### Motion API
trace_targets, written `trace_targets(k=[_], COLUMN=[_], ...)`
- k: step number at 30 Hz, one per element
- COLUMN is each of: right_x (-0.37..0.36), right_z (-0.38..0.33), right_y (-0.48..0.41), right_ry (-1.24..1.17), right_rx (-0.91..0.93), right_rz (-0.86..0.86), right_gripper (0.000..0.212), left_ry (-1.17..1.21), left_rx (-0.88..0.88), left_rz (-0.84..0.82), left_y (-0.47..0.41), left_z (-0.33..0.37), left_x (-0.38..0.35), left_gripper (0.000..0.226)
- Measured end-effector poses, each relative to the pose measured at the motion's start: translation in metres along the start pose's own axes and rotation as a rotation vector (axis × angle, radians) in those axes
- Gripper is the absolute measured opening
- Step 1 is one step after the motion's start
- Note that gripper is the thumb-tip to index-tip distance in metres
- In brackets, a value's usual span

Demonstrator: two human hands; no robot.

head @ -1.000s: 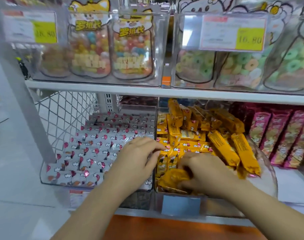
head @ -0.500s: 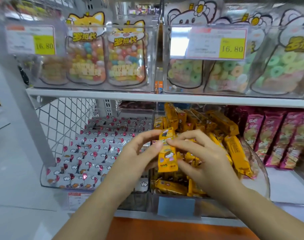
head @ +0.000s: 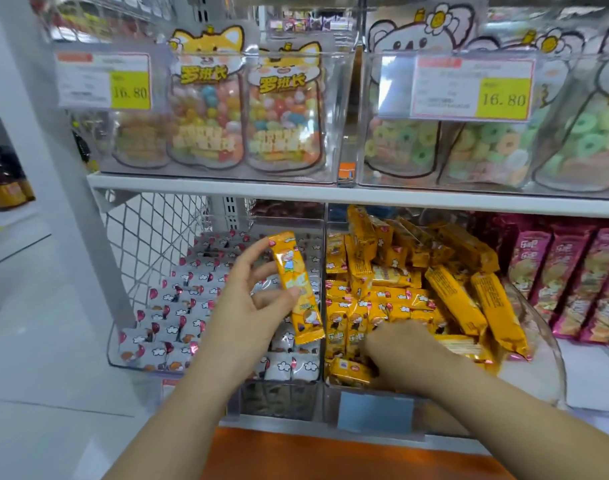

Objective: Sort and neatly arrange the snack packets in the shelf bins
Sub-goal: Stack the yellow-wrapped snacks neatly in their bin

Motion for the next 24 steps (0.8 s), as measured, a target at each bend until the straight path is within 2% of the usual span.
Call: trace_targets(k=[3, 5, 11, 15, 20, 24], right_x=[-0.001, 0.003, 0.013, 0.024, 0.027, 0.024], right_z=[0.0, 0.004, 0.034, 0.053, 0.07, 0.085], right_y=[0.0, 0.004, 0.031, 0.048, 0.072, 0.088], right_ry=[-0.042, -0.167, -0.507, -0.651, -0.854, -1.082], right_rx=[0.007, 0.002, -0.025, -0.06, -0.162, -0.323], right_rz=[0.004, 0.052, 0.318, 0.492, 0.617, 0.608], right_gripper=[0.019, 0.02, 0.036, 0.036, 0.03, 0.039], left_ry=[-0.028, -0.046, -0.045, -0.048, -0.065, -0.1], left_rx=[0.011, 0.01, -0.024, -0.041, -0.023, -0.051], left_rz=[0.004, 0.009, -0.003, -0.006, -0.05, -0.08], left_y=[0.0, 0.0, 0.0, 0.003, 0.005, 0.004], left_z=[-0.001, -0.001, 0.0, 0.003, 0.006, 0.002], left_x=[0.001, 0.001, -0.003, -0.012, -0.023, -0.03], left_gripper=[0.067, 0.068, 0.07, 0.078, 0.078, 0.07])
Point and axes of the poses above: each hand's wrist, its own y-axis away from the middle knuckle, its own x-axis out of the back of the hand, z = x × y, the point moved 5 cm from there along -y, towards the middle knuckle, and after that the axes turned 10 degrees about y, right-handed, at the moved point
